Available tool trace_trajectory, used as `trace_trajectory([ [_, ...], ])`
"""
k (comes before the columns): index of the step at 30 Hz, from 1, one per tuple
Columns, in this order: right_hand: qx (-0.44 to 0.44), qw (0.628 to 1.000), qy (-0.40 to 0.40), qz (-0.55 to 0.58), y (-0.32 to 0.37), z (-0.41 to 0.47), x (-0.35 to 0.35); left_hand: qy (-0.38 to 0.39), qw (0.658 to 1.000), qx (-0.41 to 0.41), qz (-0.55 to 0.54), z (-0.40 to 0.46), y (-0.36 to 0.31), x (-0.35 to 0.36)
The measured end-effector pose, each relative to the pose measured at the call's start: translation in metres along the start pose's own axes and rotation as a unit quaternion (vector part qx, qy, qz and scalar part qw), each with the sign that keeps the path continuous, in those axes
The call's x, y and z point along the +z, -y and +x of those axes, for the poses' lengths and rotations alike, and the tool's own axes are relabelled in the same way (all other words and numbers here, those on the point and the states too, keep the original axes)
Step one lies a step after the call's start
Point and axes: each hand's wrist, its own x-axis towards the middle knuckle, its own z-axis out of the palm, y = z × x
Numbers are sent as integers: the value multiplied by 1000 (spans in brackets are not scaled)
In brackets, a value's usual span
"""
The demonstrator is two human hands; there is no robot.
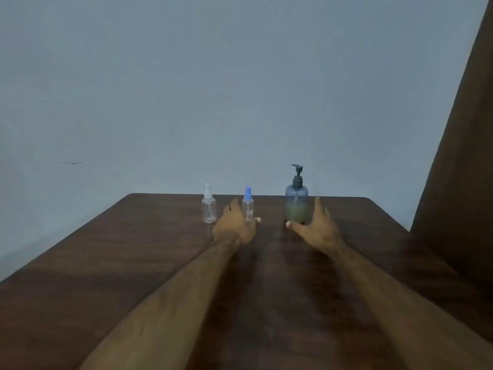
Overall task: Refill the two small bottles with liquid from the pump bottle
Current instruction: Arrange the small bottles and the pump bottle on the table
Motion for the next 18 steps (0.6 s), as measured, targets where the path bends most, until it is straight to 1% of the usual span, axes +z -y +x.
trace_trajectory([
  [2, 12, 999, -12, 47, -2, 18, 4, 0, 999, -29, -25, 14, 1, 7],
  [5, 14, 998, -10, 66, -4, 45, 9, -9, 998, -45, -37, 37, 6, 13],
  [11, 11, 994, -43, 104, -5, 70, 24, -24, 997, -37, -64, 60, 9, 25],
  [18, 33, 994, -41, 96, -8, 63, 25, -28, 997, -29, -72, 50, 9, 28],
])
